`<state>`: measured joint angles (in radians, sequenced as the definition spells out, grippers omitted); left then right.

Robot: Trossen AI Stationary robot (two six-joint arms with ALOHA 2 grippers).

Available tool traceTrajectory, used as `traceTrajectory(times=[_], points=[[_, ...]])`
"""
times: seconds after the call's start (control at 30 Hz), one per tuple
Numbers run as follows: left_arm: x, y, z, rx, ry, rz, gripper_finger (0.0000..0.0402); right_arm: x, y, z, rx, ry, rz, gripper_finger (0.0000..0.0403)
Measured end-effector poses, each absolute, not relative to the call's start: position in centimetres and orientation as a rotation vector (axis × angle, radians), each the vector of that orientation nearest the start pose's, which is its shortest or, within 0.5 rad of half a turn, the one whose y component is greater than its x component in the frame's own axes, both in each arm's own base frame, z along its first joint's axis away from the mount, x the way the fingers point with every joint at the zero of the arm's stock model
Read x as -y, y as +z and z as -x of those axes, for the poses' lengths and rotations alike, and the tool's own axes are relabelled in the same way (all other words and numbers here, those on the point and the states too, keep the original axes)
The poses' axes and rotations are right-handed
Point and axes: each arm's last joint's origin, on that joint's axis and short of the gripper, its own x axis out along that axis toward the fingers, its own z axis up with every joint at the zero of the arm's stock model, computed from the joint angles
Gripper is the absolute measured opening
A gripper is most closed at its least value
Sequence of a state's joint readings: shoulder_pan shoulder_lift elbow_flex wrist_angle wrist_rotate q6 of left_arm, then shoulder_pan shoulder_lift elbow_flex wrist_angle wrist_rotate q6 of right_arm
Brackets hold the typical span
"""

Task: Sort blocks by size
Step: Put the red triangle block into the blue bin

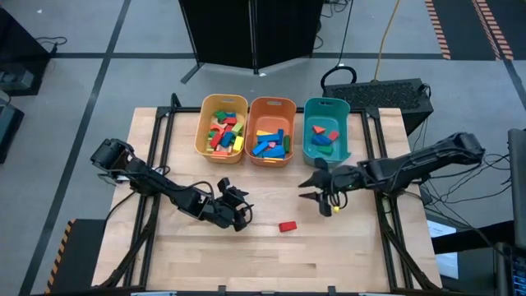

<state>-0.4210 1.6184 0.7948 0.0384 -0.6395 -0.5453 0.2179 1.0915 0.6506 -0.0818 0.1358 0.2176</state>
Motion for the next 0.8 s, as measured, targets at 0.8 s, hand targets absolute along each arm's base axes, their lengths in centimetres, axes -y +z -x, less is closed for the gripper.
traceTrajectory(times=[0.8], points=[[11.0,16.4,-28.8,-0.591,0.38,0.126,0.0219,-10.3,16.0,-26.5,-0.688,0.171,-0.033,0.0163]])
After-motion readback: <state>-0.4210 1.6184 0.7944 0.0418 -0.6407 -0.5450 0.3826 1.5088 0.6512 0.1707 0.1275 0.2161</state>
